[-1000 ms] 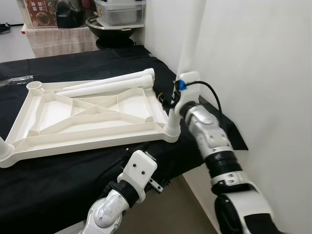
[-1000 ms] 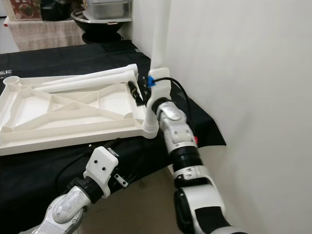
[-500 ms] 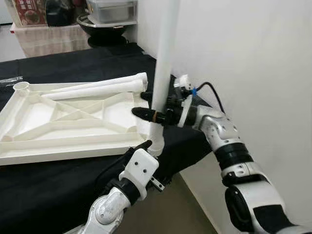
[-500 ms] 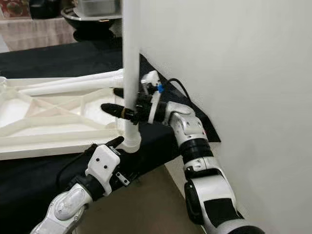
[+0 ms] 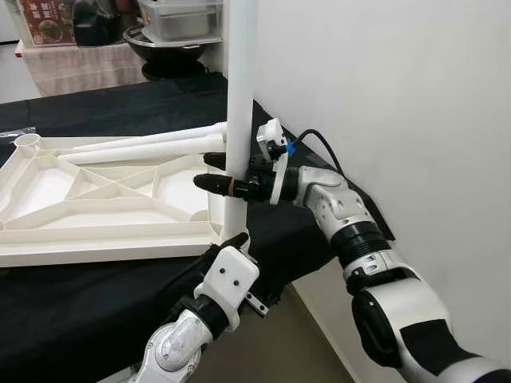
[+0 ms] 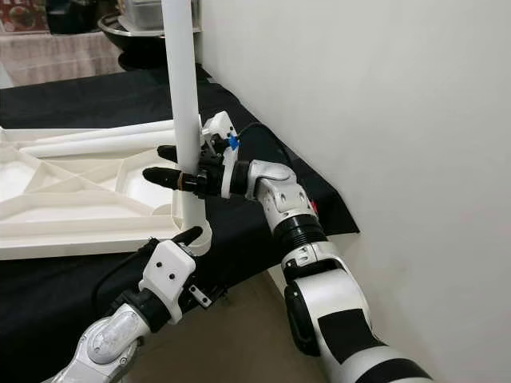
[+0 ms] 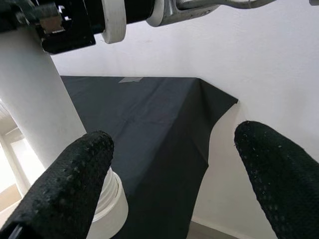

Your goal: Building children table

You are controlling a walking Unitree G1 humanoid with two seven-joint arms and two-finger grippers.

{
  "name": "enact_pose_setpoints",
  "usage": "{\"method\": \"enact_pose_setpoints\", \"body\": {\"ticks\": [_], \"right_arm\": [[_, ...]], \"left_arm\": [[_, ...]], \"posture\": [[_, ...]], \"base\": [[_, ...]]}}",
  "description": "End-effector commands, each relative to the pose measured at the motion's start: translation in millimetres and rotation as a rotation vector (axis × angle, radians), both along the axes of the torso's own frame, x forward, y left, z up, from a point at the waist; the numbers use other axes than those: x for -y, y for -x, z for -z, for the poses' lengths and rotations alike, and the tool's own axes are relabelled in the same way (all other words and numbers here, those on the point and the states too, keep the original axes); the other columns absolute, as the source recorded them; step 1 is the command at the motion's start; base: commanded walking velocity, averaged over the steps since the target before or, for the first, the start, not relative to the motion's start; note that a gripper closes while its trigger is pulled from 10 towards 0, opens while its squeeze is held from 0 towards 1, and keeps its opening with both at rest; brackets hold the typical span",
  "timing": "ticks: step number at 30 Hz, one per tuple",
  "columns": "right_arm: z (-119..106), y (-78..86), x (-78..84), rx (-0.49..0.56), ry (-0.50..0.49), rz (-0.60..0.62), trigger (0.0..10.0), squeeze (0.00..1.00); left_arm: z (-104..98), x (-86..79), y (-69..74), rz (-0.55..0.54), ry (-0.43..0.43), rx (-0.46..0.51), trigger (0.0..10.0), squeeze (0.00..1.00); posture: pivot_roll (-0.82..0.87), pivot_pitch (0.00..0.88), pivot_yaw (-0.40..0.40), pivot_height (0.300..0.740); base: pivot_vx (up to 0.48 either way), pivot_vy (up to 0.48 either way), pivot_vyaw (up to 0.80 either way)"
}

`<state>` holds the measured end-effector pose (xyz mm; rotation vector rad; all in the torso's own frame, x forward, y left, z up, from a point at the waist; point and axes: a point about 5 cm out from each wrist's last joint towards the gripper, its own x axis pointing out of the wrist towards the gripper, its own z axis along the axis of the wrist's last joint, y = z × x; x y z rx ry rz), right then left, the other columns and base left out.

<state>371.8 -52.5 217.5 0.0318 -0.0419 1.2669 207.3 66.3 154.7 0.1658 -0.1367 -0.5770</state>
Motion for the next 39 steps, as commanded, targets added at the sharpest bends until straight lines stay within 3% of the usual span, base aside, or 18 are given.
{"method": "enact_pose_setpoints", "body": {"ticks": [1, 3, 4, 5, 6, 8, 11, 13, 15, 24, 25, 26, 28, 34, 36, 37, 38, 39], "right_arm": [[-1, -5.6, -1.0, 0.028, 0.030, 0.105, 0.0, 0.00], [-1, -5.6, -1.0, 0.028, 0.030, 0.105, 0.0, 0.00], [0, -10.4, 2.9, 0.014, 0.031, 0.198, 0.0, 0.00], [3, -20.7, 10.7, -0.045, 0.032, 0.408, 0.0, 0.00], [3, -20.7, 10.7, -0.045, 0.032, 0.408, 0.0, 0.00], [6, -32.4, 24.1, -0.109, 0.030, 0.717, 0.0, 0.00], [5, -34.9, 28.4, -0.141, -0.017, 0.818, 0.0, 0.00], [6, -36.5, 49.6, -0.136, -0.065, 1.178, 0.0, 0.00], [7, -30.7, 60.3, -0.163, -0.126, 1.397, 0.0, 0.00], [2, -25.0, 47.2, -0.125, -0.156, 1.448, 0.4, 0.00], [1, -25.8, 37.4, -0.125, -0.152, 1.379, 10.0, 0.00], [-4, -26.6, 27.2, -0.095, -0.156, 1.273, 10.0, 1.00], [-13, -27.1, 21.8, -0.021, -0.176, 1.153, 10.0, 1.00], [-19, -29.5, 26.9, 0.021, -0.175, 1.087, 10.0, 1.00], [-21, -29.3, 24.1, 0.080, -0.059, 0.897, 10.0, 1.00], [-21, -29.3, 24.1, 0.080, -0.059, 0.897, 10.0, 1.00], [-16, -26.8, 23.5, 0.044, -0.007, 0.753, 10.0, 0.00], [-11, -20.1, 23.9, 0.026, 0.041, 0.565, 10.0, 0.00]], "left_arm": [[2, 0.3, 0.6, 0.005, -0.012, -0.005, 10.0, 0.00], [2, 0.3, 0.6, 0.005, -0.012, -0.005, 10.0, 0.00], [2, 0.5, 0.3, 0.005, -0.011, -0.004, 10.0, 0.00], [2, 0.5, -0.1, 0.004, -0.010, -0.003, 10.0, 0.00], [2, 0.5, -0.1, 0.004, -0.010, -0.003, 10.0, 0.00], [1, 0.7, -0.6, 0.004, -0.009, -0.002, 10.0, 0.00], [1, 0.9, -0.8, 0.004, -0.009, -0.001, 10.0, 0.00], [1, 1.7, -1.1, 0.006, -0.008, 0.001, 10.0, 0.00], [1, 1.9, -1.7, 0.005, -0.007, 0.003, 10.0, 0.00], [0, 1.9, -2.2, 0.003, -0.006, 0.006, 10.0, 0.00], [0, 2.1, -1.9, 0.003, -0.007, 0.005, 10.0, 0.00], [0, 2.0, -1.8, 0.003, -0.006, 0.005, 10.0, 0.00], [0, 1.8, -1.8, 0.001, -0.005, 0.003, 10.0, 0.00], [0, 2.0, -1.8, 0.001, -0.004, 0.002, 10.0, 0.00], [0, 1.9, -2.3, 0.002, -0.006, 0.005, 10.0, 0.00], [0, 1.9, -2.3, 0.002, -0.006, 0.005, 10.0, 0.00], [0, 1.8, -2.4, 0.003, -0.007, 0.006, 10.0, 0.00], [0, 1.9, -2.5, 0.005, -0.008, 0.008, 10.0, 0.00]], "posture": [[0.04, 0.000, -0.087, 0.740], [0.04, 0.000, -0.087, 0.740], [0.04, 0.000, -0.088, 0.740], [0.04, 0.000, -0.086, 0.740], [0.04, 0.000, -0.086, 0.740], [0.03, 0.000, -0.086, 0.740], [0.03, 0.000, -0.086, 0.740], [0.03, 0.000, -0.082, 0.740], [0.03, 0.000, -0.081, 0.740], [0.04, 0.000, -0.087, 0.740], [0.04, 0.000, -0.089, 0.740], [0.03, 0.000, -0.088, 0.740], [0.03, 0.000, -0.088, 0.740], [0.03, 0.000, -0.089, 0.740], [0.03, 0.003, -0.091, 0.740], [0.03, 0.003, -0.091, 0.740], [0.03, 0.002, -0.089, 0.740], [0.03, 0.000, -0.087, 0.740]], "base": [[0.000, 0.000, 0.00], [0.000, 0.000, 0.00], [0.000, 0.000, 0.00], [0.000, 0.000, 0.00], [0.000, 0.000, 0.00], [0.000, 0.000, 0.00], [0.000, 0.000, 0.00], [0.000, 0.000, 0.00], [0.000, 0.000, 0.00], [0.000, 0.000, 0.00], [0.000, 0.000, 0.00], [0.000, 0.000, 0.00], [0.000, 0.000, 0.00], [0.000, 0.000, 0.00], [0.000, 0.000, 0.00], [0.000, 0.000, 0.00], [0.000, 0.000, 0.00], [0.000, 0.000, 0.00]]}}
